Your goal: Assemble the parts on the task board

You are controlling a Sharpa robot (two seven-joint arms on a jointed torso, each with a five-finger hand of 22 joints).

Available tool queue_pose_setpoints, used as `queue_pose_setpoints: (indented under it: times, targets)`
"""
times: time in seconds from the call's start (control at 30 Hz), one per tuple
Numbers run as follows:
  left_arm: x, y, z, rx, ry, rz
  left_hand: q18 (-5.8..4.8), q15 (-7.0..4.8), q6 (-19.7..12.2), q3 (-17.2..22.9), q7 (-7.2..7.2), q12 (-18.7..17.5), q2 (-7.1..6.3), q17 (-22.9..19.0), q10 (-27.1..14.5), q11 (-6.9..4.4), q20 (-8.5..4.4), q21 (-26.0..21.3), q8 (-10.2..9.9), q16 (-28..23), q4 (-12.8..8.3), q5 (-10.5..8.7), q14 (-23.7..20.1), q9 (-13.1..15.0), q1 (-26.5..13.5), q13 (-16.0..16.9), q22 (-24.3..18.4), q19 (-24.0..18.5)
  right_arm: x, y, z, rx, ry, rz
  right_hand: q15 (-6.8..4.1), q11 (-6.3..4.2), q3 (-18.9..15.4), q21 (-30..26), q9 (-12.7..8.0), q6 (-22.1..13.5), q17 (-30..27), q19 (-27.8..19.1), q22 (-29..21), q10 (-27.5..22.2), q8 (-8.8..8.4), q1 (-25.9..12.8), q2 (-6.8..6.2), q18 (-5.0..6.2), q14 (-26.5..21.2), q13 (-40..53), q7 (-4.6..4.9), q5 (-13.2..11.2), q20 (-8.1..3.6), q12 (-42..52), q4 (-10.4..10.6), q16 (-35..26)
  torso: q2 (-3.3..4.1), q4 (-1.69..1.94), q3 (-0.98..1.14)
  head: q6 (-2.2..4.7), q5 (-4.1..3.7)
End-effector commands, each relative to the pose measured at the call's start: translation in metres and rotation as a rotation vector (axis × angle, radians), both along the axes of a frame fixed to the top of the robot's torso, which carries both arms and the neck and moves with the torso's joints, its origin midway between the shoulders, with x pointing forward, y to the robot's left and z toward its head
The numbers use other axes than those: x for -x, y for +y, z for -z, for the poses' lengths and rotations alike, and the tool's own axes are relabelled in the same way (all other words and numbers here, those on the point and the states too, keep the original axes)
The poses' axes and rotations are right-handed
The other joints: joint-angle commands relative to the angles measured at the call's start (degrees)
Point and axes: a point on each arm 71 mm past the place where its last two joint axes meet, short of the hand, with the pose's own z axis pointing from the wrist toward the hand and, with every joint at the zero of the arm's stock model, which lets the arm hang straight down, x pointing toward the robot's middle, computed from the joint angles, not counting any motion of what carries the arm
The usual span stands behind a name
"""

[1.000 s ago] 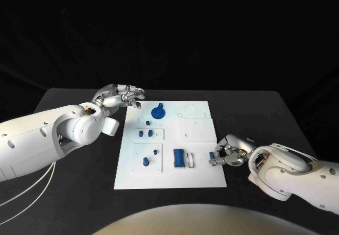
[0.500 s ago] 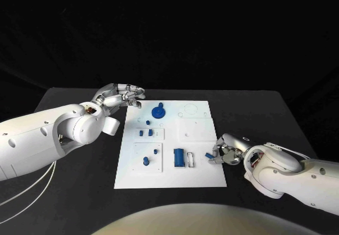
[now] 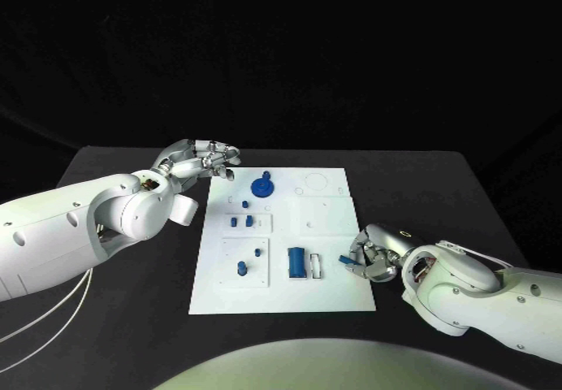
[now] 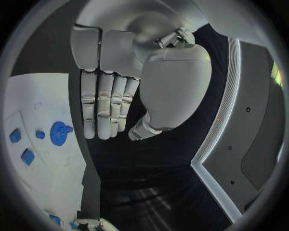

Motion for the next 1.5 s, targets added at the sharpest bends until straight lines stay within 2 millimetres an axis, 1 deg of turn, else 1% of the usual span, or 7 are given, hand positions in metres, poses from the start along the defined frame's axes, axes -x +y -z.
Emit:
queue_pose_setpoints:
  times: [0.03, 0.17, 0.37, 0.53, 0.63, 1.07, 1.5]
  targets:
    - [0.001, -0.002, -0.002, 0.011, -0.010, 0.017, 0.56, 0.16, -0.59, 0.08, 0.00, 0.21, -0.02, 0.08, -0.39, 0.07, 0.34, -0.25, 0.20, -0.28, -0.13, 0.28, -0.15, 0.06, -0.36, 0.06, -0.09, 0.11, 0.005, 0.002, 0.001, -0.016, 0.032, 0.025, 0.24, 0.32, 8.32, 0.44, 0.73, -0.36, 14.06, 5.74, 14.92, 0.14, 0.30, -2.05, 0.05, -0.69, 5.69, 6.53, -0.29, 0.47, -0.30, 0.44, -7.89, 0.03, -0.01, 0.01, -0.02, 0.12, -0.04]
    - [0.000, -0.003, -0.001, 0.011, -0.010, 0.018, 0.56, 0.16, -0.59, 0.08, 0.00, 0.21, -0.02, 0.08, -0.39, 0.07, 0.34, -0.25, 0.20, -0.28, -0.13, 0.28, -0.15, 0.06, -0.36, 0.06, -0.09, 0.11, 0.005, 0.006, -0.007, -0.052, 0.031, 0.036, 0.23, 0.30, 9.79, 0.65, 1.06, -0.60, 14.17, 5.85, 14.99, 0.29, 0.47, -4.80, 0.33, -0.74, 5.71, 6.69, -0.31, 1.92, -0.33, 0.64, -8.74, 0.09, 0.01, 0.01, -0.02, 0.15, -0.04]
    - [0.000, -0.004, -0.001, 0.012, -0.010, 0.020, 0.56, 0.16, -0.59, 0.08, 0.00, 0.21, -0.02, 0.08, -0.39, 0.07, 0.34, -0.25, 0.20, -0.28, -0.13, 0.28, -0.15, 0.06, -0.36, 0.06, -0.09, 0.11, 0.004, 0.018, -0.013, -0.120, 0.059, 0.050, 0.22, 0.29, 10.32, 0.84, 1.23, -0.60, 14.35, 5.94, 15.05, 0.44, 0.59, -7.23, 0.13, -0.79, 5.76, 6.85, -0.33, 2.16, -0.34, 0.87, -9.11, 0.18, 0.01, 0.02, -0.03, 0.24, -0.14]
    - [0.001, -0.005, -0.001, 0.013, -0.010, 0.022, 0.56, 0.16, -0.59, 0.08, 0.00, 0.21, -0.02, 0.08, -0.39, 0.07, 0.34, -0.25, 0.20, -0.28, -0.13, 0.28, -0.15, 0.06, -0.36, 0.06, -0.09, 0.11, 0.003, 0.030, -0.012, -0.169, 0.100, 0.054, 0.22, 0.27, 10.46, 0.79, 1.00, -0.45, 14.32, 5.91, 15.03, 0.58, 0.45, -10.28, -0.19, -0.77, 5.75, 7.08, -0.36, 0.76, -0.34, 1.18, -9.04, 0.17, 0.05, 0.10, -0.03, 0.19, -0.23]
    - [0.001, -0.005, -0.002, 0.014, -0.010, 0.023, 0.56, 0.16, -0.59, 0.08, 0.00, 0.21, -0.02, 0.08, -0.39, 0.07, 0.34, -0.25, 0.20, -0.28, -0.13, 0.28, -0.15, 0.06, -0.36, 0.06, -0.09, 0.11, 0.003, 0.035, -0.011, -0.188, 0.116, 0.055, 0.23, 0.29, 10.41, 0.82, 0.82, -0.25, 14.36, 5.92, 15.04, 0.67, 0.36, -11.97, -0.10, -0.78, 5.76, 7.23, -0.35, 0.02, -0.34, 1.37, -8.58, 0.19, 0.05, 0.05, -0.05, 0.19, -0.14]
    - [0.001, -0.006, -0.002, 0.015, -0.010, 0.027, 0.56, 0.16, -0.59, 0.08, 0.00, 0.21, -0.02, 0.08, -0.39, 0.07, 0.34, -0.25, 0.20, -0.28, -0.13, 0.28, -0.15, 0.06, -0.36, 0.06, -0.09, 0.11, -0.002, 0.049, -0.001, -0.190, 0.172, 0.032, 0.23, 0.29, 9.15, 0.75, 0.19, 0.55, 14.31, 5.89, 15.02, 0.87, 0.09, -16.80, -0.50, -0.76, 5.75, 7.58, -0.38, -2.97, -0.33, 1.81, -7.17, 0.17, 0.03, -0.01, 0.00, -0.01, 0.02]
    - [0.001, -0.006, -0.002, 0.015, -0.010, 0.027, 0.56, 0.16, -0.59, 0.08, 0.00, 0.21, -0.02, 0.08, -0.39, 0.07, 0.34, -0.25, 0.20, -0.28, -0.13, 0.28, -0.15, 0.06, -0.36, 0.06, -0.09, 0.11, -0.005, 0.051, 0.005, -0.171, 0.185, 0.032, 0.17, 0.21, 7.93, 0.79, -0.07, 1.20, 14.33, 5.91, 15.03, 1.04, 0.09, -18.21, -0.63, -0.77, 5.76, 7.83, -0.52, -4.69, -0.36, 2.16, -6.54, 0.18, 0.05, -0.02, 0.01, -0.16, 0.05]
